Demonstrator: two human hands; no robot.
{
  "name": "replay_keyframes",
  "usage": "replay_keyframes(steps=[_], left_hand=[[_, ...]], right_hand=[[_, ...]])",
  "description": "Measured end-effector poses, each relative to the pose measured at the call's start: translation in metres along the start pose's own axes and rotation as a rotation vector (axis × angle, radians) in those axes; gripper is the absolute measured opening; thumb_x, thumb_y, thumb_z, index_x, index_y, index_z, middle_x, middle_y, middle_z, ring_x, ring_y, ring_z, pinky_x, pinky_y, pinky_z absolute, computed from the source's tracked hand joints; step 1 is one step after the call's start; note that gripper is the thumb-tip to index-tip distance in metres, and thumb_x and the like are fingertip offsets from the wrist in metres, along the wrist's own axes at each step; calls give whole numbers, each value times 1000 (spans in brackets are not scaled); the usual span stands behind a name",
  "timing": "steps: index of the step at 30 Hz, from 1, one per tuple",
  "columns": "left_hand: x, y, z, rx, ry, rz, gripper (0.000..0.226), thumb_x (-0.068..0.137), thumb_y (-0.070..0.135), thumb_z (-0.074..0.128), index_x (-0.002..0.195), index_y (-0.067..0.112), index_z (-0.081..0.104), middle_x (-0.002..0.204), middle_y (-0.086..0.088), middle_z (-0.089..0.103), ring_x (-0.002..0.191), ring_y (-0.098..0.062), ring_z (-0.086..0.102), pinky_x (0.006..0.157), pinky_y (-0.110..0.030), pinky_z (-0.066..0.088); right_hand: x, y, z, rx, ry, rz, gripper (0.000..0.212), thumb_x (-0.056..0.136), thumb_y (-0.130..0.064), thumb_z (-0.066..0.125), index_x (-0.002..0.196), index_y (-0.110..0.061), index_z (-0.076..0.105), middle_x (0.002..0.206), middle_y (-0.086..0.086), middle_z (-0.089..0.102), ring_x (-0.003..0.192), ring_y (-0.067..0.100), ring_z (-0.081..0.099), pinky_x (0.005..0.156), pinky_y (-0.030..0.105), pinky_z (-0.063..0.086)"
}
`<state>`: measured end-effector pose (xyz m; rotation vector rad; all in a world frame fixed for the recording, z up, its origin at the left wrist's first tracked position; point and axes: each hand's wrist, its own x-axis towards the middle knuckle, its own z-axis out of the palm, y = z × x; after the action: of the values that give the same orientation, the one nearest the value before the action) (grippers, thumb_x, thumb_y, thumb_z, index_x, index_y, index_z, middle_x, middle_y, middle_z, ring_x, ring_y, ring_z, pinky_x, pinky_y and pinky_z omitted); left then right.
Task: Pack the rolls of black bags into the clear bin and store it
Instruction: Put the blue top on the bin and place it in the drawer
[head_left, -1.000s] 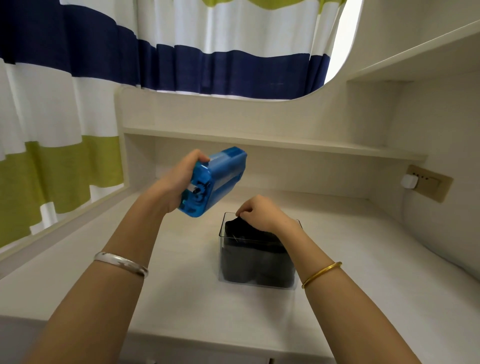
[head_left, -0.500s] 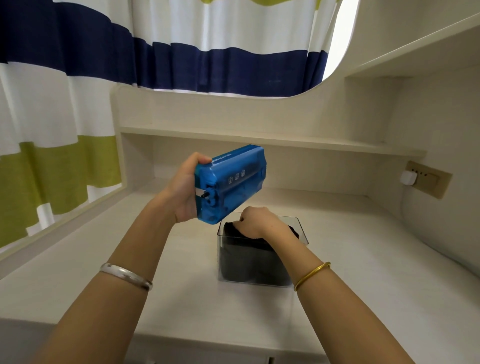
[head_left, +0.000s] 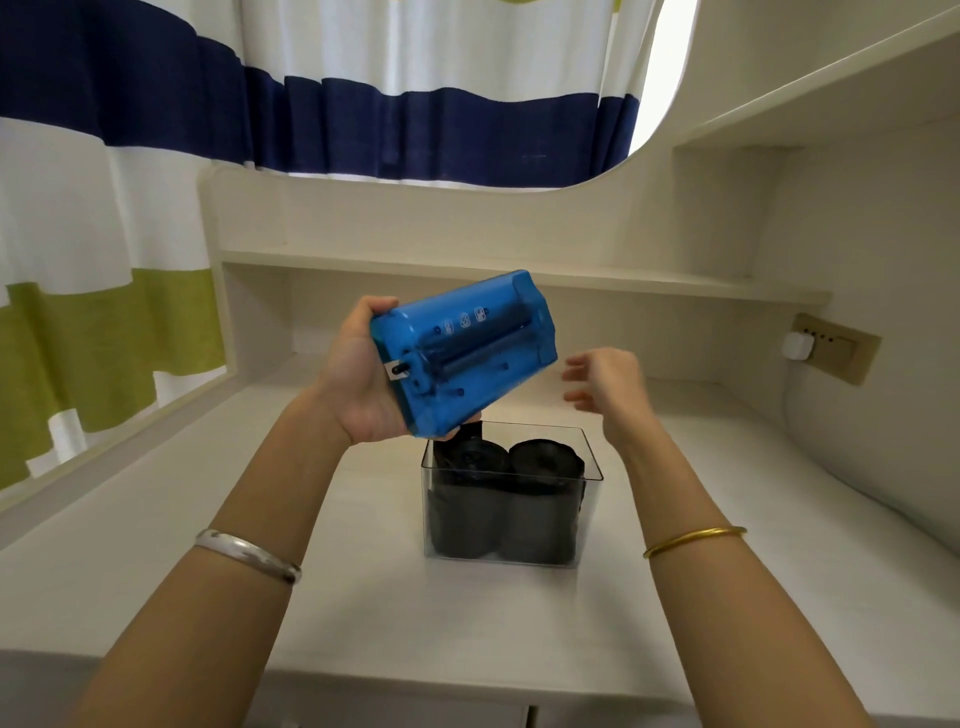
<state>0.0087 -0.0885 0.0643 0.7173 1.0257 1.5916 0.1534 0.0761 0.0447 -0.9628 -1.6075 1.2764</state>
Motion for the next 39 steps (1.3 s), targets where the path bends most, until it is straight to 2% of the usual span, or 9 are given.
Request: replay_keyframes(steps=[5,9,12,15,18,21,25,30,39], left_hand=[[0,-2,9,19,-64,-59,66,82,61,26,89,16,73,86,-19,73,75,-43,67,60,-38,55],[1,-10,8,-20,-86,-127,71,82,66,23,105,15,67,93,-23,72,74,-46,67,58,-36,56],[4,-17,4,-58,-88,-153,73,83,68,23,114,16,64,108,-23,67,78,-47,67,54,-37,58],[12,-24,-2,-51,49,-91,77,84,73,20,112,17,63,117,-24,63,86,-43,68,54,-40,60],[15,-29,-1,105,225,46,58,88,63,33,112,17,59,116,-18,62,97,-32,63,68,-42,58],[14,-36,2,450,368,101,52,87,56,43,119,16,52,110,-12,58,94,-24,58,60,-33,50],[21,-47,-1,942,523,133,35,89,40,48,96,7,54,93,-12,55,70,-18,48,54,-27,38],[32,-55,-5,1011,579,98,30,89,32,44,79,4,47,71,-8,43,61,-18,37,55,-30,28],[41,-56,-8,1048,547,76,24,89,26,38,79,6,46,78,-14,46,69,-26,44,62,-34,37]], right_hand=[[-7,-8,-11,133,-200,-181,39,98,-44,32,113,-15,54,100,3,59,88,17,56,71,30,46],[-13,-3,-14,9,-351,-216,19,90,-37,52,99,-20,56,88,-3,54,76,12,48,60,25,34],[-16,-1,-14,81,-233,-120,16,92,-31,54,84,-18,57,81,0,50,68,14,44,52,24,30],[-22,1,-12,67,-115,-41,21,87,-33,60,80,-14,55,79,4,48,68,18,43,48,26,29],[-29,3,-14,-65,-66,-23,29,85,-36,62,73,-11,54,71,3,45,65,19,44,45,26,32],[-35,4,-16,-265,-38,-33,35,83,-38,62,71,-6,53,65,4,44,56,18,44,41,26,37],[-36,7,-18,-456,-49,-11,34,86,-36,55,68,-9,49,68,5,50,59,18,51,44,27,45],[-37,11,-20,-626,-121,90,34,92,-39,43,92,-6,50,78,9,51,57,23,55,44,24,44],[-32,19,-21,-734,-144,83,38,94,-35,37,93,-2,56,71,10,54,52,22,53,51,25,43]])
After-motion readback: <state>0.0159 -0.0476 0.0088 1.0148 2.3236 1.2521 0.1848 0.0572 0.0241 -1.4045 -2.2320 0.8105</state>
